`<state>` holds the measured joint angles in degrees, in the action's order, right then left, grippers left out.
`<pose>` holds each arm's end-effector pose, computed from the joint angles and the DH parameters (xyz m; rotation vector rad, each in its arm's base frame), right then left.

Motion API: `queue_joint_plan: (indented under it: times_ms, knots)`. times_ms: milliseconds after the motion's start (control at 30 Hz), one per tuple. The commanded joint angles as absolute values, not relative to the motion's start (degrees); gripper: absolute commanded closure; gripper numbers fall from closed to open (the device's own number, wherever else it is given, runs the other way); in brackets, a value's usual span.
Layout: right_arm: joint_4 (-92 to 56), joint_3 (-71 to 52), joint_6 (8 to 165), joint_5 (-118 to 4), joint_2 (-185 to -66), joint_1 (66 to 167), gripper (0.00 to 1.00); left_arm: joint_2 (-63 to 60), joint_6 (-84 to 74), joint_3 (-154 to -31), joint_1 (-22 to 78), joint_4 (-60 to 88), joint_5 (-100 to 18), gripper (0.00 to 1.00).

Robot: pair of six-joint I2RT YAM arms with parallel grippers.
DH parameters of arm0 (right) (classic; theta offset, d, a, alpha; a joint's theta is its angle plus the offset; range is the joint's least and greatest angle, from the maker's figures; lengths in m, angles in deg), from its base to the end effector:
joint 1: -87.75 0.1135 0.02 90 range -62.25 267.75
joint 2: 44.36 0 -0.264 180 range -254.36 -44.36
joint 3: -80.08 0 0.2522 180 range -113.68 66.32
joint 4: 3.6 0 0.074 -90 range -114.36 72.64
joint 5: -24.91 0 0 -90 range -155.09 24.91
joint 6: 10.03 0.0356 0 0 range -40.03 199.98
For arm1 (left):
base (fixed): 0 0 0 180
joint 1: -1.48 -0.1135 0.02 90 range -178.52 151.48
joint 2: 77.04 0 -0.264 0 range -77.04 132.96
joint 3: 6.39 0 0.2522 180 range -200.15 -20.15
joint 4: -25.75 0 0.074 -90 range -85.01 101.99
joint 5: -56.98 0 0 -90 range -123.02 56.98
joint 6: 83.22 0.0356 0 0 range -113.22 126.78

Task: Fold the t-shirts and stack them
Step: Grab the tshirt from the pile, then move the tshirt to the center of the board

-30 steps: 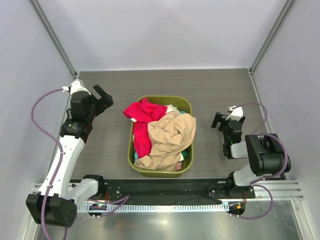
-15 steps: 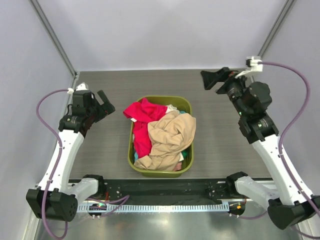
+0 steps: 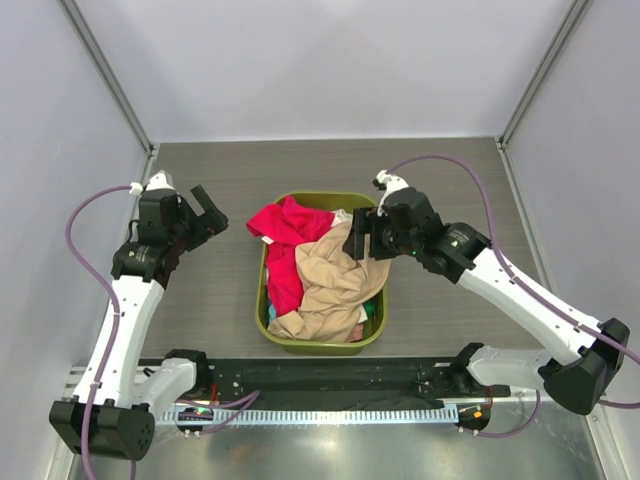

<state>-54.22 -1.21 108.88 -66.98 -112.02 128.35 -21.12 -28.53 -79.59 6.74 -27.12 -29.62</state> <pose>0.1923 0.1633 0.3512 -0.2145 2.2802 0.6200 0.2013 -0.0164 0.3433 -0.6055 2.1259 -0.3324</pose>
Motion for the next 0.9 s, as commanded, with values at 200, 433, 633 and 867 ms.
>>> queue_joint_plan:
  times_ms: [200,433,633,867]
  knots:
    - [-57.0,-0.9,109.3,-70.6,-114.2,133.2,0.99,-22.7,-28.1,-78.6,6.5,-26.6,-29.3,0.00]
    - [-64.1,-40.9,94.9,-90.3,-119.7,133.2,0.99,-24.4,-26.7,-77.5,6.5,-24.3,-32.1,0.04]
    - [-58.3,-51.4,87.9,-107.1,-114.5,133.2,0.99,-26.0,-25.9,-77.2,6.8,-23.2,-32.4,0.06]
    - [-54.5,-26.5,92.4,-122.5,-101.6,133.2,0.99,-24.2,-26.0,-77.2,9.3,-22.0,-34.9,0.11]
